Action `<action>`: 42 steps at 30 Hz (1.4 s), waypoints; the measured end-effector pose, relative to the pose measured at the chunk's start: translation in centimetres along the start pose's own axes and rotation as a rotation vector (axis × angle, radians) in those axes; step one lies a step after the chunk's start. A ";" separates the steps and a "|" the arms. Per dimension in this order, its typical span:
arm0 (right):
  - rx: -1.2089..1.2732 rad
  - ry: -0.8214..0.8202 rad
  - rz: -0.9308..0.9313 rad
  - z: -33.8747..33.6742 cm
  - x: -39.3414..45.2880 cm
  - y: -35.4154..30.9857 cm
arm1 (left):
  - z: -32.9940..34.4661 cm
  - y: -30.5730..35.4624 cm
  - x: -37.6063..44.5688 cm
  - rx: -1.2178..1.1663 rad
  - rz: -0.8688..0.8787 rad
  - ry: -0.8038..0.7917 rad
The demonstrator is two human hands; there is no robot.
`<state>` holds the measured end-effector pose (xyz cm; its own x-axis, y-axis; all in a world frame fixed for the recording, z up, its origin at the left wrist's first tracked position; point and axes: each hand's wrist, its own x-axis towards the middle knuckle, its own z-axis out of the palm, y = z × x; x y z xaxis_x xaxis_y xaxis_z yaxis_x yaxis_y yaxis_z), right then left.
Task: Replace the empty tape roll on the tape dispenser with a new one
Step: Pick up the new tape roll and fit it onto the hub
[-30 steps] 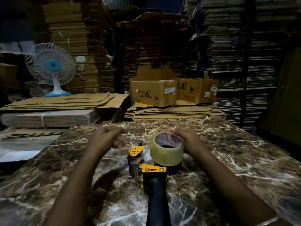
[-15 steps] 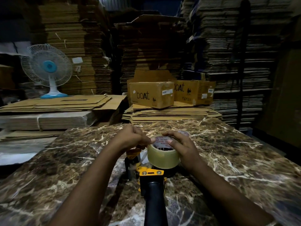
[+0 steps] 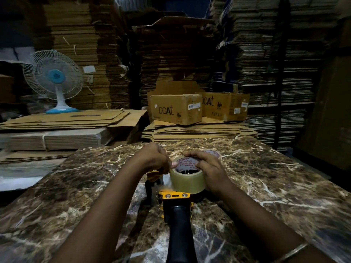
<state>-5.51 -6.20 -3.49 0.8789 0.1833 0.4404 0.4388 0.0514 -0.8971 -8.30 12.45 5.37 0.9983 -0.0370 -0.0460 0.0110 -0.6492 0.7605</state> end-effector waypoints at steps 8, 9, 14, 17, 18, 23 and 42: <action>-0.010 0.031 -0.002 -0.2 -0.1 -0.3 | 0.1 -0.2 0.6 0.110 0.073 -0.022; -0.018 0.032 -0.004 -0.2 -0.1 -0.3 | 0.1 -0.2 0.8 0.118 0.075 -0.021; -0.006 0.058 0.009 0.1 -0.1 0.3 | -0.2 0.2 1.1 0.223 0.095 -0.061; -0.027 0.101 -0.005 0.1 -0.3 0.6 | 0.0 0.5 1.0 0.315 0.108 -0.079; -0.028 0.111 -0.007 0.1 -0.3 0.7 | 0.1 0.5 1.0 0.337 0.107 -0.076; -0.115 0.146 -0.027 0.3 -0.5 1.2 | 0.4 0.3 1.1 0.351 0.101 -0.049; -0.291 0.014 -0.063 0.7 -3.1 1.3 | 1.7 -2.9 0.9 0.401 0.115 -0.033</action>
<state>-7.83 -5.98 -6.07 0.8500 0.1746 0.4970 0.5258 -0.2217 -0.8212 -7.50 12.98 2.02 0.9892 -0.1465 -0.0008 -0.1305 -0.8838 0.4494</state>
